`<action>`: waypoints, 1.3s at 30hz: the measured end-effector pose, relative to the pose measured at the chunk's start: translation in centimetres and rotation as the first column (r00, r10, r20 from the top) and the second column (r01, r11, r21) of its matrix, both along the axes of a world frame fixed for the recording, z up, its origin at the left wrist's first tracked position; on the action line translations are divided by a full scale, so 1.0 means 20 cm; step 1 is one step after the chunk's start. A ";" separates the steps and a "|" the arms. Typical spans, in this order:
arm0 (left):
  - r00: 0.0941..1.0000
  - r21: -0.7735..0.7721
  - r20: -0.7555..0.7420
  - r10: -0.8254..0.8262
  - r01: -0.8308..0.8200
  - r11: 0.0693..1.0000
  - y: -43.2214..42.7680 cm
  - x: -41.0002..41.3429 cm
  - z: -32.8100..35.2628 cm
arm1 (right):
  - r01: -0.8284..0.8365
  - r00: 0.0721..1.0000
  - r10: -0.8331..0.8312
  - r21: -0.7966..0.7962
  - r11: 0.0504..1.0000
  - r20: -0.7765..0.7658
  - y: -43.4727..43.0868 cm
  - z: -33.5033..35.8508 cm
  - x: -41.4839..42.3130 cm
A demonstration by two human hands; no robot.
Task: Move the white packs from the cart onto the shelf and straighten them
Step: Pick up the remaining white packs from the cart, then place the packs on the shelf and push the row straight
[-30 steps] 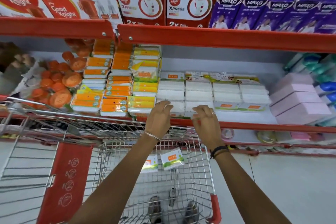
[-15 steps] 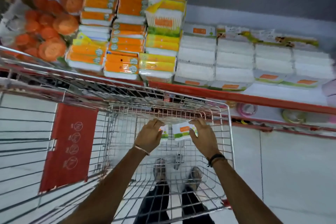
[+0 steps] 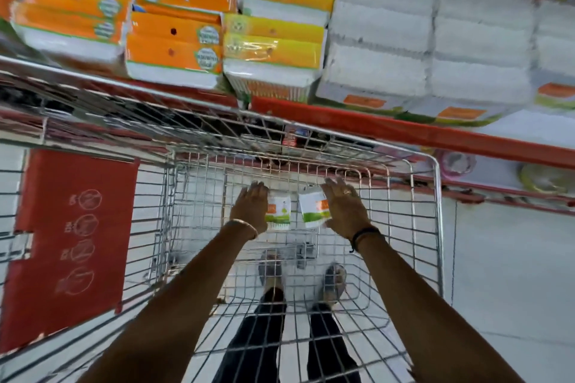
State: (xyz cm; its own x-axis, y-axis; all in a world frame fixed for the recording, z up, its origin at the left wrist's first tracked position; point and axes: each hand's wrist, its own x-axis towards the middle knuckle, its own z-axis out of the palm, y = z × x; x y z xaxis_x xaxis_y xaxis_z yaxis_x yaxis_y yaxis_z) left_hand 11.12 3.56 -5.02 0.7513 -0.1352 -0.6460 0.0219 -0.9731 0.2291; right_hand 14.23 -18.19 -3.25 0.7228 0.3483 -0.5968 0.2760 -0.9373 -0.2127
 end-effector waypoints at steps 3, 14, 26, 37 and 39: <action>0.999 -0.018 0.021 0.041 -0.041 0.999 0.00 0.02 0.03 | 0.053 0.998 -0.055 0.055 0.997 0.038 0.01 0.01 0.00; 0.984 -0.120 0.028 0.178 -0.173 0.978 -0.06 -0.15 0.39 | 0.021 0.995 -0.034 0.133 0.991 0.097 0.00 0.28 -0.22; 0.928 -0.139 0.317 0.193 -0.155 0.978 -0.27 -0.12 1.14 | 0.169 0.962 -0.218 0.267 0.949 0.163 -0.26 1.13 -0.12; 0.838 -0.200 0.541 0.071 0.046 0.979 -0.74 0.07 1.69 | 0.234 0.887 -0.342 0.338 0.912 0.309 -0.81 1.64 0.00; 0.831 -0.216 0.553 0.063 0.069 0.974 -0.84 0.11 1.74 | 0.263 0.867 -0.379 0.350 0.899 0.322 -0.92 1.67 0.03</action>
State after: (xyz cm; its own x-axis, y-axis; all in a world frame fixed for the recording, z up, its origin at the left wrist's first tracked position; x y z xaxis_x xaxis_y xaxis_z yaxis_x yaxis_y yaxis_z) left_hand 13.40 -13.27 29.79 0.9716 -0.2247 -0.0749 -0.1760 -0.8966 0.4063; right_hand 14.82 -36.52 30.11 0.9707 0.1695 -0.1703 0.0826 -0.9010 -0.4259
